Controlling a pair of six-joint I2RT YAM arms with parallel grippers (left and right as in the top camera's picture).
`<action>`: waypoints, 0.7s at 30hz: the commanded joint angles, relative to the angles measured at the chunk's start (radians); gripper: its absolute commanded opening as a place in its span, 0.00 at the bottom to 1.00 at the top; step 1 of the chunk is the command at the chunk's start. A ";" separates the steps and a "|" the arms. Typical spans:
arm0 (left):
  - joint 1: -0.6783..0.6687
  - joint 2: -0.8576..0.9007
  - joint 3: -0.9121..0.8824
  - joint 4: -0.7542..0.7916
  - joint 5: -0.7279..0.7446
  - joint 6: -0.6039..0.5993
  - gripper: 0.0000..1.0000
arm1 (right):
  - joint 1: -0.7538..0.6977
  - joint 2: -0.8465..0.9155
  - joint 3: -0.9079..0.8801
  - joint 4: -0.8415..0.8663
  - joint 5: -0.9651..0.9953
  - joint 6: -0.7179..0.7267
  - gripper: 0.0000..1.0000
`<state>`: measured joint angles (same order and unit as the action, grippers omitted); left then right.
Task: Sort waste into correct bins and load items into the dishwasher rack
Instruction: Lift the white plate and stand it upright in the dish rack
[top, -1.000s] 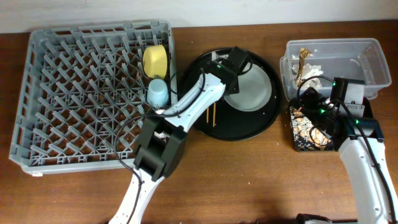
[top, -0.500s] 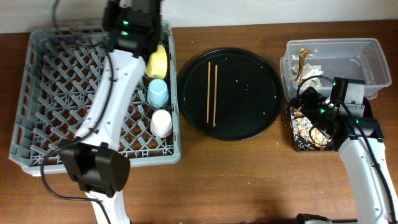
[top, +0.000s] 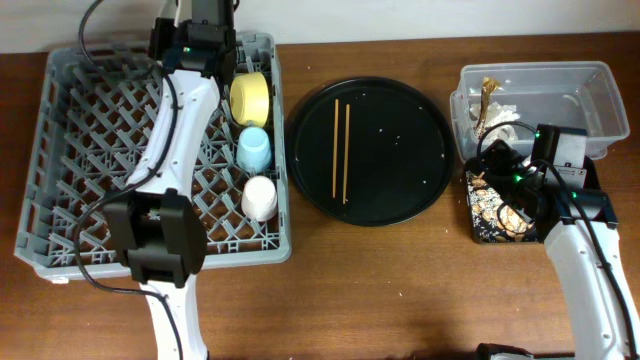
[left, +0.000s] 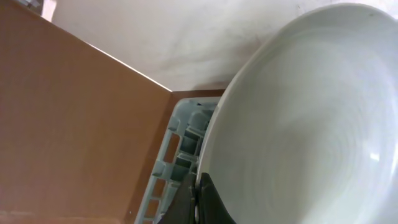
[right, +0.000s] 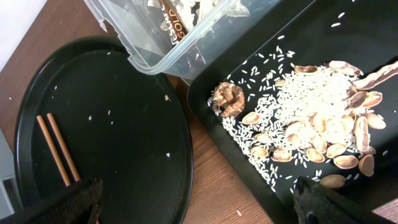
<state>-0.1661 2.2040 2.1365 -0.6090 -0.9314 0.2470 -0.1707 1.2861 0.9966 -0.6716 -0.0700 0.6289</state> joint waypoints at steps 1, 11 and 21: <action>0.003 0.032 0.005 0.003 -0.011 0.001 0.00 | -0.006 0.002 -0.002 0.003 -0.001 0.005 0.98; -0.054 0.102 0.004 -0.054 0.066 -0.014 0.13 | -0.006 0.002 -0.002 0.003 -0.001 0.005 0.99; -0.055 -0.048 0.060 -0.178 0.286 -0.082 0.83 | -0.006 0.002 -0.002 0.003 -0.001 0.005 0.99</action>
<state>-0.2199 2.2906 2.1395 -0.7414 -0.7792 0.1970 -0.1707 1.2861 0.9966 -0.6720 -0.0727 0.6285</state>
